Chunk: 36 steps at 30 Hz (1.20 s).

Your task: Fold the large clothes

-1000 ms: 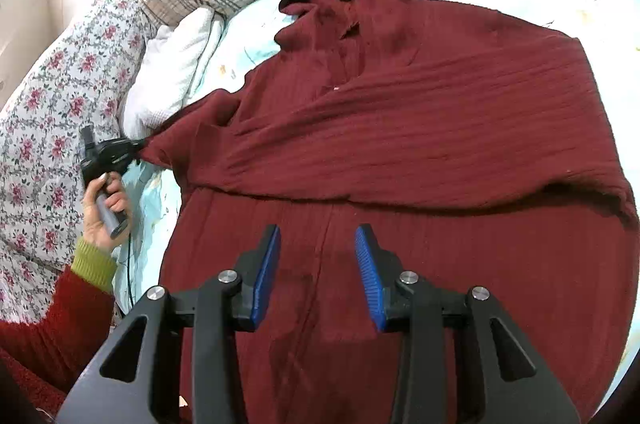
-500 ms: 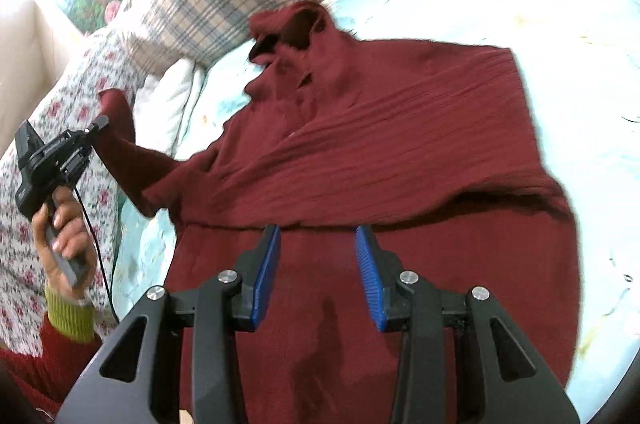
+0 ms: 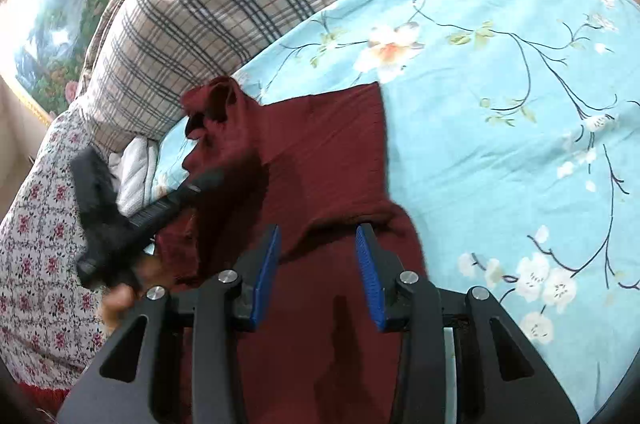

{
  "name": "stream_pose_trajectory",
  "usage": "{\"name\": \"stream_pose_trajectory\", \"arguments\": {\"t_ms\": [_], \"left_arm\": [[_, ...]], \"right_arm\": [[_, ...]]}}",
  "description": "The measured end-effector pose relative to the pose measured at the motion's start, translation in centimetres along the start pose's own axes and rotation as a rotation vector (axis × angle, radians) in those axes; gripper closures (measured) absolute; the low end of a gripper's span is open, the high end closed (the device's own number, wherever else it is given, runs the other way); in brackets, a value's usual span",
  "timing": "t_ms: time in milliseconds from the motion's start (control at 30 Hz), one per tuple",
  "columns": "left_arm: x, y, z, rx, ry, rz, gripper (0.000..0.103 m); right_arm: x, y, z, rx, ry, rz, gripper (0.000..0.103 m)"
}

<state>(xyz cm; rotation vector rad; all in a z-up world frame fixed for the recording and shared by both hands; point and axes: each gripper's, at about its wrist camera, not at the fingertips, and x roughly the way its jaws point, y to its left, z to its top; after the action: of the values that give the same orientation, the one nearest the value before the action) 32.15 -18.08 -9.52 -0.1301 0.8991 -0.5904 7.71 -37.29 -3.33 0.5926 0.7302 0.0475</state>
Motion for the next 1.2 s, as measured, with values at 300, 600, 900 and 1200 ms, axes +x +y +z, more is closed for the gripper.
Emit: {"name": "stream_pose_trajectory", "arguments": {"t_ms": [300,600,900,1200], "left_arm": [[-5.2,1.7,-5.2,0.028,0.044,-0.024,0.041],[-17.8,13.3,-8.8,-0.099,-0.127,0.398,0.041],[-16.7,19.5,-11.6,-0.201,-0.04,0.505,0.041],[-16.2,21.5,-11.1,-0.312,-0.046,0.576,0.053]], "right_arm": [[3.6,2.6,0.7,-0.056,0.063,0.024,0.061],[8.2,5.0,1.8,-0.126,0.08,-0.056,0.06],[13.3,3.6,3.6,-0.127,0.135,-0.173,0.061],[4.8,7.3,6.8,-0.161,-0.137,0.04,0.097]]}}
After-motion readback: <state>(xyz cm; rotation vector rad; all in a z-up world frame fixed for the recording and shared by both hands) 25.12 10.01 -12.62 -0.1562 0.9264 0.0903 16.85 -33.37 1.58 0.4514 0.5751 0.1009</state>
